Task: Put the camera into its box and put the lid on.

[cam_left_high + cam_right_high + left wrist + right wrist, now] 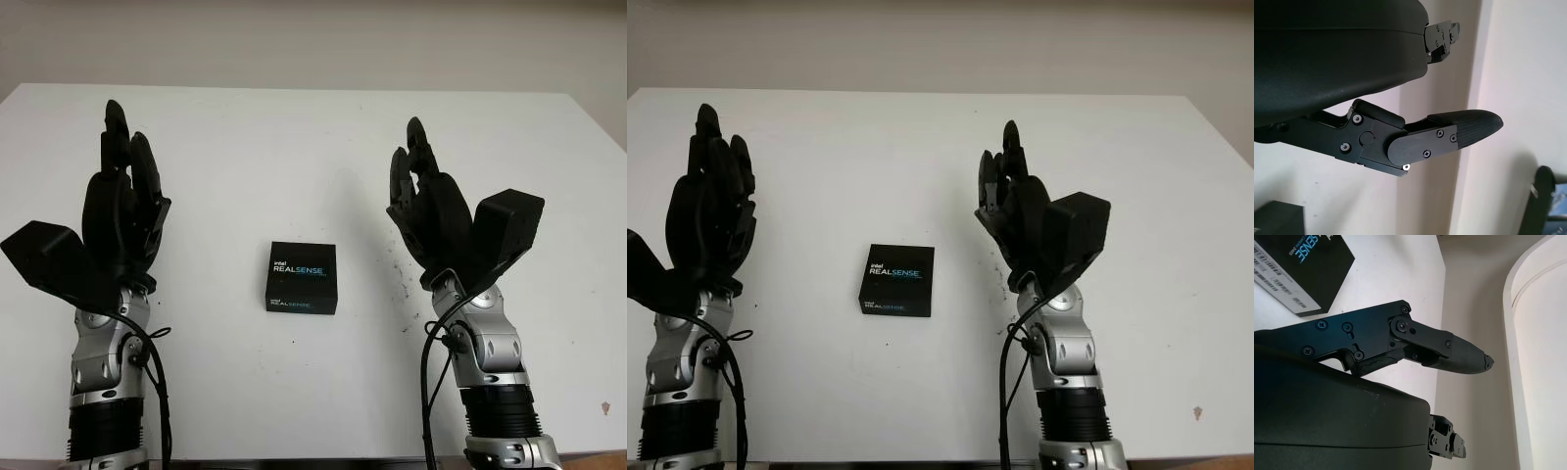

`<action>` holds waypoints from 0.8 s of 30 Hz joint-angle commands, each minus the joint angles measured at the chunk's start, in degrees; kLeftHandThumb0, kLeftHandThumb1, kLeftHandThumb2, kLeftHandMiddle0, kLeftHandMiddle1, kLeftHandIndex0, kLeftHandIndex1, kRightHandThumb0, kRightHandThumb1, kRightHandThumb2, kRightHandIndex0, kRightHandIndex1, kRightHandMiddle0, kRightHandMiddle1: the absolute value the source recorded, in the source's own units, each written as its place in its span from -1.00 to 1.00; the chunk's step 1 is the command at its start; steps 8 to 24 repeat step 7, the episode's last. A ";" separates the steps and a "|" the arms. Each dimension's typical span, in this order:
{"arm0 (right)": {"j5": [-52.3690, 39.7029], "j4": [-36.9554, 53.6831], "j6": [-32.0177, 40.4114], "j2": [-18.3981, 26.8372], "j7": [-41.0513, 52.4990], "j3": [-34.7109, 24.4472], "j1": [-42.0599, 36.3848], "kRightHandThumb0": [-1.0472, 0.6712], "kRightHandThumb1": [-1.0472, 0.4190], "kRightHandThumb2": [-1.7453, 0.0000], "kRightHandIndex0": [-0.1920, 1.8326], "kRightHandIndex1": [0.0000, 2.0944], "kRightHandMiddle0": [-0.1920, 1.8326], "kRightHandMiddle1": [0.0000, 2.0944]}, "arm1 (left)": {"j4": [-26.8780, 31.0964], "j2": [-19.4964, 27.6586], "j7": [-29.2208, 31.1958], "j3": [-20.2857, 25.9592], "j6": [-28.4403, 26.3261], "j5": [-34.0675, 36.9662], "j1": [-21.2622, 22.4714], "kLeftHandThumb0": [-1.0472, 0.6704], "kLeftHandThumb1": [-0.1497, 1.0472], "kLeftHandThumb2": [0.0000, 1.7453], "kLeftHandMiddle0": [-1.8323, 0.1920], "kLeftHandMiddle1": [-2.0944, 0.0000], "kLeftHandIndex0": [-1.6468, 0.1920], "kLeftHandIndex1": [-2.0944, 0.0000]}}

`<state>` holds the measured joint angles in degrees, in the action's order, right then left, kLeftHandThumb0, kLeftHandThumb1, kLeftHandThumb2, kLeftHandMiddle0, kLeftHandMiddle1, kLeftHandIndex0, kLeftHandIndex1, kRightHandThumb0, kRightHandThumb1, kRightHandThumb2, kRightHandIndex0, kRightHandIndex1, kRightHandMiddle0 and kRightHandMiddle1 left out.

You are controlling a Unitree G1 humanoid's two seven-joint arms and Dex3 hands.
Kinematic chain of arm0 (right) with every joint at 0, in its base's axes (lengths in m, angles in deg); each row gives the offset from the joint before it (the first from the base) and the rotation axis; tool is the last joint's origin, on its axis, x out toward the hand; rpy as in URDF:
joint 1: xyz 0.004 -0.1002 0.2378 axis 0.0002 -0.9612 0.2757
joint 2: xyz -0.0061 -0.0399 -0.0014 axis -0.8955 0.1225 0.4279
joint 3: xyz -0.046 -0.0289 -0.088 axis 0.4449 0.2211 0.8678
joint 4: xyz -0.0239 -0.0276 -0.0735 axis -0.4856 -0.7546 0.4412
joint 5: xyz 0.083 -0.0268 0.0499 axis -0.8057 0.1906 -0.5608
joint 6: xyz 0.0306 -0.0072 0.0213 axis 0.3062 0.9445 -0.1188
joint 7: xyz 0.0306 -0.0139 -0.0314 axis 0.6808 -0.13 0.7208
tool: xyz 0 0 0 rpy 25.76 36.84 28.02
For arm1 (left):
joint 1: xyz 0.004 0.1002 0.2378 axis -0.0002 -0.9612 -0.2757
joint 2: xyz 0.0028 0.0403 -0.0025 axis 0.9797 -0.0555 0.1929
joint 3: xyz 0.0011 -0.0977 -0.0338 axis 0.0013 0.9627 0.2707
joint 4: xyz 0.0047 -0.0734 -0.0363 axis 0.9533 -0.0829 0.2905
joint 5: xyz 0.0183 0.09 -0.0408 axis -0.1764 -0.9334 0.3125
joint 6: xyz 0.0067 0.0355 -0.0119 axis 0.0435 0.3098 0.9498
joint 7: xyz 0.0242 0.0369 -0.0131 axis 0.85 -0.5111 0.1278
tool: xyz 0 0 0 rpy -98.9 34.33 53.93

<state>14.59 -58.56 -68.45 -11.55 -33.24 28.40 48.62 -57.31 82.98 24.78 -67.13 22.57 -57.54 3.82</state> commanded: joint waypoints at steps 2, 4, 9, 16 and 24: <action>0.38 -0.79 -1.32 0.23 0.13 -0.12 0.78 -0.62 -1.00 0.23 -1.00 -1.00 -1.00 -1.00 | 0.51 0.16 0.38 -0.62 -0.03 -0.09 -1.09 -0.61 1.00 -0.22 1.00 1.00 1.00 1.00; 0.48 -1.26 -1.46 0.37 0.20 -0.16 1.00 -0.62 -1.00 0.23 -1.00 -1.00 -1.00 -1.00 | 0.57 0.70 1.13 -1.32 0.19 -0.67 -1.88 -0.61 1.00 -0.22 1.00 1.00 1.00 1.00; 0.49 -1.57 -1.43 0.46 0.28 -0.22 1.35 -0.61 -1.00 0.23 -1.00 -1.00 -1.00 -1.00 | 0.57 1.05 1.66 -1.88 0.60 -1.28 -2.38 -0.61 1.00 -0.26 1.00 1.00 1.00 1.00; 0.49 -1.57 -1.43 0.46 0.28 -0.22 1.35 -0.61 -1.00 0.23 -1.00 -1.00 -1.00 -1.00 | 0.57 1.05 1.66 -1.88 0.60 -1.28 -2.38 -0.61 1.00 -0.26 1.00 1.00 1.00 1.00; 0.49 -1.57 -1.43 0.46 0.28 -0.22 1.35 -0.61 -1.00 0.23 -1.00 -1.00 -1.00 -1.00 | 0.57 1.05 1.66 -1.88 0.60 -1.28 -2.38 -0.61 1.00 -0.26 1.00 1.00 1.00 1.00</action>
